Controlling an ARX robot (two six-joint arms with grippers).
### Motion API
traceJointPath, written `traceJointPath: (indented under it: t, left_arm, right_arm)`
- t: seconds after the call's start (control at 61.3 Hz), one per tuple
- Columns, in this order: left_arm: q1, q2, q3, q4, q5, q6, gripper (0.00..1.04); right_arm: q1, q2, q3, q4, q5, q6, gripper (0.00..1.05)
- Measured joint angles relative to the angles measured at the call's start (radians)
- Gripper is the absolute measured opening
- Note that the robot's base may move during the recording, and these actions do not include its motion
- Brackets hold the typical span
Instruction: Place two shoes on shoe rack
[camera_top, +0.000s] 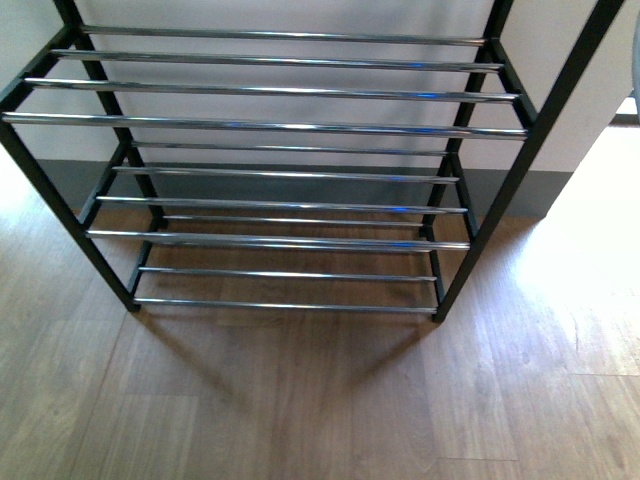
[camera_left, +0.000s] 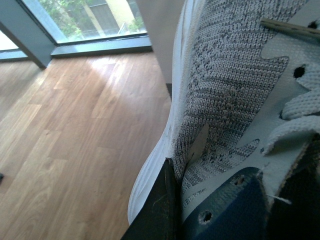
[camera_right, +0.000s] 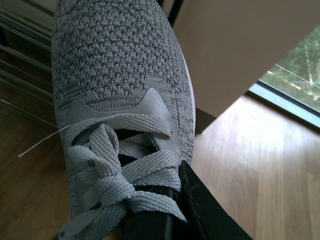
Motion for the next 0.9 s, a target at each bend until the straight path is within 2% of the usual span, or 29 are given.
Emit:
traceJointPath:
  t: [0.897]
  left_arm:
    - [-0.001,0.002,0.000,0.000,0.014,0.000,0.02]
  right_arm:
    - [0.000,0.000,-0.001,0.000,0.012,0.000,0.01]
